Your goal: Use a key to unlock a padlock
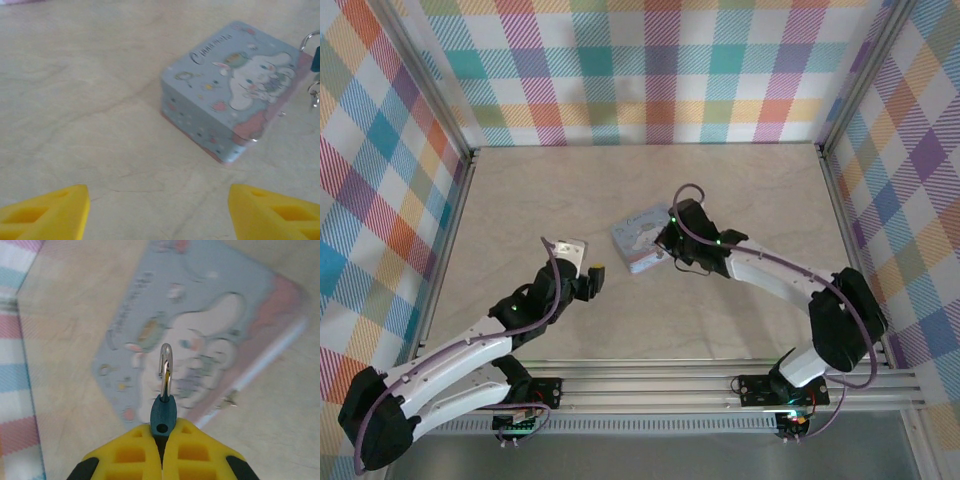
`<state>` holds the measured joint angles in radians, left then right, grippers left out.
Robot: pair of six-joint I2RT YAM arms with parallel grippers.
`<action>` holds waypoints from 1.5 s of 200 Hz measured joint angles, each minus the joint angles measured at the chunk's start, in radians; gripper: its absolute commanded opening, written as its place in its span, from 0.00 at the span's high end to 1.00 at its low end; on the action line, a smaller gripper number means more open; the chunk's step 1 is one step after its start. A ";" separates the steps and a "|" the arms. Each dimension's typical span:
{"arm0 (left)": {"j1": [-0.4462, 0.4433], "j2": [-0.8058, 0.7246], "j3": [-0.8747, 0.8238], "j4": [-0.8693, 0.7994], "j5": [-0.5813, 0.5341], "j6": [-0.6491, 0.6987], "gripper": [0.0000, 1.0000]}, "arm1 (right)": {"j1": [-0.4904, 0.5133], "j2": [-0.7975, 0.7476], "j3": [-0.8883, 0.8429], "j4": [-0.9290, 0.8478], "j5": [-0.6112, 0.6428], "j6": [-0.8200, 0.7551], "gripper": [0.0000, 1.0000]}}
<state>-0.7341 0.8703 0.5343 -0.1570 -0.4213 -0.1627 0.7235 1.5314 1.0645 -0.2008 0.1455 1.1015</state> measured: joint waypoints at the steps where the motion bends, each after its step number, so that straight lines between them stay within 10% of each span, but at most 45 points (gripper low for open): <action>1: 0.001 0.000 0.002 -0.004 -0.002 -0.001 0.09 | 0.000 0.001 0.003 -0.001 -0.001 -0.002 1.00; 165: 0.151 0.012 0.174 -0.425 0.015 -0.235 0.00 | 0.045 0.449 0.700 -0.303 -0.114 -0.443 1.00; 300: 0.175 0.665 0.577 -0.278 0.280 -0.080 0.00 | -0.377 0.519 0.762 -0.430 -0.175 -0.683 1.00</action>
<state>-0.5594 1.5356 1.1110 -0.4355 -0.1417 -0.2428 0.3462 2.0502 1.8263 -0.6312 -0.0299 0.4187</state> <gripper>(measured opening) 0.999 0.053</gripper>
